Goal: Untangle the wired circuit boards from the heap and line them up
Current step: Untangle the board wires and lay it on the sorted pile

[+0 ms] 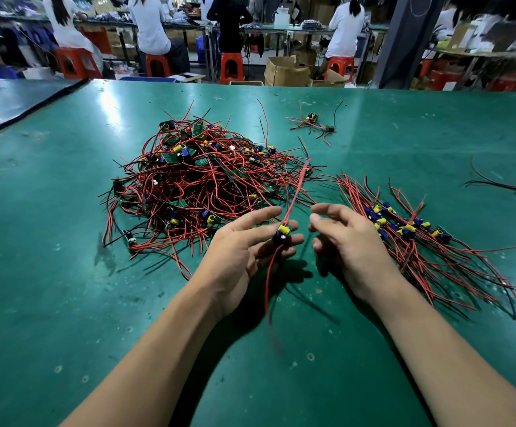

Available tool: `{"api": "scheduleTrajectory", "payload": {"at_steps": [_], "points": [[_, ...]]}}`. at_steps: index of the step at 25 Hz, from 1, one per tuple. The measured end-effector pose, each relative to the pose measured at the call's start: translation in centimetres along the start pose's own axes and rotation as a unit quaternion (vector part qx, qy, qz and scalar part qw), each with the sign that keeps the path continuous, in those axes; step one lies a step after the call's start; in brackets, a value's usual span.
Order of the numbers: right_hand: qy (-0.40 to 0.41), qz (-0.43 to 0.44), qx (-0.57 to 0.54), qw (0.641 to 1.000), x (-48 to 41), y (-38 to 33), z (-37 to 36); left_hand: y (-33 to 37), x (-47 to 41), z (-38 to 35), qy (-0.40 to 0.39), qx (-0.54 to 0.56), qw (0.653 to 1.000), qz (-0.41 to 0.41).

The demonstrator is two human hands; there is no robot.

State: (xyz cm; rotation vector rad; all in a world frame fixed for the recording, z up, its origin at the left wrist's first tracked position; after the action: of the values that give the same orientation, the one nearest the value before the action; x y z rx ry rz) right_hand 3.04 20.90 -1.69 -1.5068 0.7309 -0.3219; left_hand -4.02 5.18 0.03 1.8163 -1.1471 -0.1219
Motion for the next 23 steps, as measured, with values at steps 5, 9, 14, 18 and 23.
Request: {"api": "scheduleTrajectory", "payload": {"at_steps": [5,9,14,18,23], "points": [[-0.099,0.023,0.018,0.995,0.7,-1.0,-1.3,0.5,0.0,0.2,-0.02,0.068,0.997,-0.034],[-0.21,0.016,0.018,0.977,1.6,-1.4,-2.3,0.6,0.0,0.3,-0.019,0.079,0.996,-0.048],[-0.233,0.021,0.028,0.972,2.0,-1.6,-2.6,1.0,0.1,0.4,-0.002,0.003,0.996,-0.085],[-0.224,0.001,-0.048,0.973,1.9,-2.0,-2.3,1.2,0.2,0.4,-0.071,0.051,0.995,-0.044],[-0.291,-0.031,-0.148,0.945,2.0,-2.8,-1.7,0.6,0.3,0.4,-0.107,0.112,0.988,0.027]]}}
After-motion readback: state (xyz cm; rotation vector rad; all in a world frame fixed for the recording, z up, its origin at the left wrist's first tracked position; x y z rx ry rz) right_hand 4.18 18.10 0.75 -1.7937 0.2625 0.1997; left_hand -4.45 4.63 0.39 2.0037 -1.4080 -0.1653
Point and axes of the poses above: each hand's wrist, its own x-axis away from the middle knuckle, its own z-axis out of the back of the hand, y = z × x, the point moved 3 cm from there along -x, towards the middle knuckle, and after that the axes turned 15 degrees about z, right-handed, at the moved point
